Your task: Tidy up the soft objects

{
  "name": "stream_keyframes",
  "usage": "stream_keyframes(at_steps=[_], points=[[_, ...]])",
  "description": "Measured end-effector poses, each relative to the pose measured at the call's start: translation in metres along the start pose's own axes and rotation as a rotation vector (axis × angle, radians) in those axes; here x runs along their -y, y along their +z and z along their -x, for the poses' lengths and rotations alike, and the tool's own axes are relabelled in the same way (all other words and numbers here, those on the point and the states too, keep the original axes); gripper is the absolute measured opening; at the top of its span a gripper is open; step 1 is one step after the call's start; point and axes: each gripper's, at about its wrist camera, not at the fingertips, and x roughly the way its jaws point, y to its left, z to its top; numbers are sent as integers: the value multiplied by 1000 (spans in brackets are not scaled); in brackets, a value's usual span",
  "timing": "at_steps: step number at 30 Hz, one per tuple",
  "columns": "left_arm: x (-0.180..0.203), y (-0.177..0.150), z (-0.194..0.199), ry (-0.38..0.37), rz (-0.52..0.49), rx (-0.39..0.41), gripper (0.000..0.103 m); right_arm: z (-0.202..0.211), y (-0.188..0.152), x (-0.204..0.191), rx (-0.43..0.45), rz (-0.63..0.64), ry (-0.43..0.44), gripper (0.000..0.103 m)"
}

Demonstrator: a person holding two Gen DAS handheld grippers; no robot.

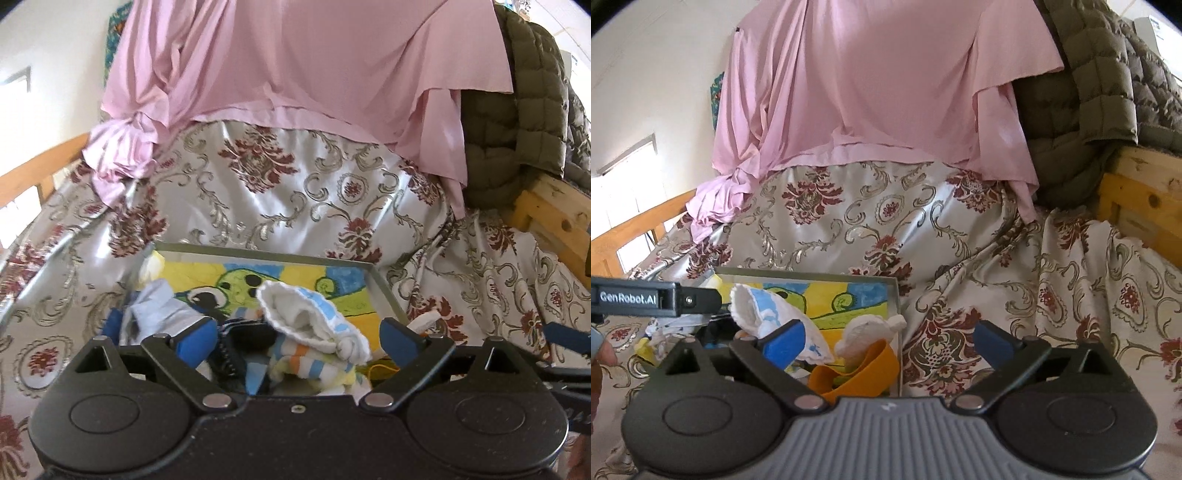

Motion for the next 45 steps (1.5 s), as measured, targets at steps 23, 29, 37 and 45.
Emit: stream_keyframes(at_steps=[23, 29, 37, 45], points=[[-10, -51, 97, 129, -4, 251, 102, 77, -15, -20, 78, -32, 22, 103], [-8, -68, 123, 143, -10, 272, 102, 98, -22, -26, 98, -45, 36, 103], [-12, -86, 153, 180, 35, 290, 102, 125, -32, -35, 109, -56, 54, 103], [-18, -94, 168, 206, 81, 290, 102, 144, -37, -41, 134, -59, 53, 103]])
